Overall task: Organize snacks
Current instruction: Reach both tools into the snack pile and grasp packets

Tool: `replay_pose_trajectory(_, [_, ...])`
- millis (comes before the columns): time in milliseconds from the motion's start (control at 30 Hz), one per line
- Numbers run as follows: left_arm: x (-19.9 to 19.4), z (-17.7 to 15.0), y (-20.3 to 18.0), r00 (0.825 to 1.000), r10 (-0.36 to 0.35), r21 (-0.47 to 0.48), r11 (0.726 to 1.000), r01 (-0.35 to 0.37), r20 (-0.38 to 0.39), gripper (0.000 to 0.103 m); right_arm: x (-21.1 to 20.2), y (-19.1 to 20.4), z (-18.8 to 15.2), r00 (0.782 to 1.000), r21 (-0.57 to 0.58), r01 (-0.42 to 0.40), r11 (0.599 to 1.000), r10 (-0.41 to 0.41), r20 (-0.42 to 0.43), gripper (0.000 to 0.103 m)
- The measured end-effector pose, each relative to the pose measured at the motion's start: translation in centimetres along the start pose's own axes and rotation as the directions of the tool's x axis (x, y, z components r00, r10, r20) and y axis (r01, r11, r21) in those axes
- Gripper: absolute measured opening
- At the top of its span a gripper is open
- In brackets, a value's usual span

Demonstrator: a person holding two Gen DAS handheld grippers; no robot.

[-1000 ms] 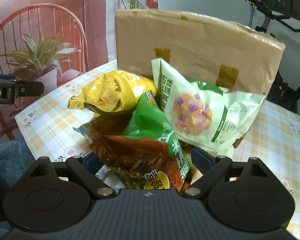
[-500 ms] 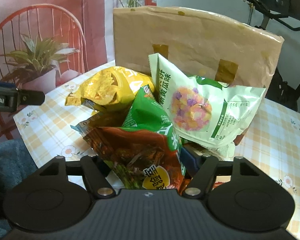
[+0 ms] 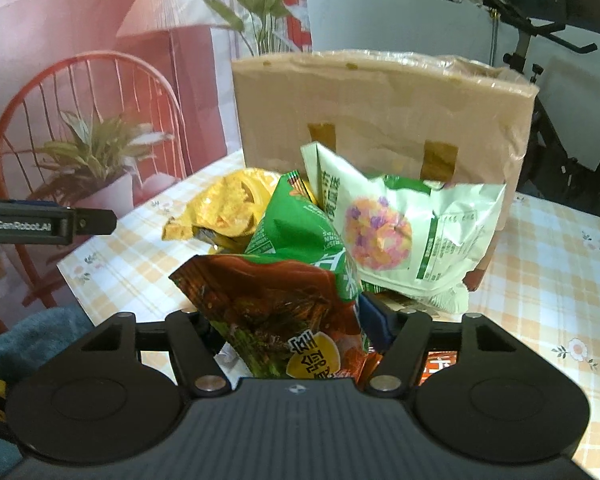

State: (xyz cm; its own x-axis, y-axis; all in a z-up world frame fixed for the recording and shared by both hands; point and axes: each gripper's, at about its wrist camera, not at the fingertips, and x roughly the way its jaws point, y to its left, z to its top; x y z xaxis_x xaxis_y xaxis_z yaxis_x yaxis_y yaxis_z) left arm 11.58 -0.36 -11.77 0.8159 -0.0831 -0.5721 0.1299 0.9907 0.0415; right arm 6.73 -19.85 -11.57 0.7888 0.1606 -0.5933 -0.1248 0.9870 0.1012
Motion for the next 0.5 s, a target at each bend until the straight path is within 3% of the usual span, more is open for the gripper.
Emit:
replay_pose_trajectory(267, [-0.3,0.7,0.3,0.998,-0.050,-0.050,0.997,0.052,0.039,0.096,-2.8,0.1,1.2,0.996,-0.008,0.007,1.000,-0.006,0.090,0.067])
replay_pose_trajectory(500, [0.5,2.2,-0.4,0.988,-0.143,-0.079,0.986,0.147,0.052,0.096,-4.3,-0.4,3.5,0.985,-0.029,0.013,0.999,-0.008,0.172,0.067])
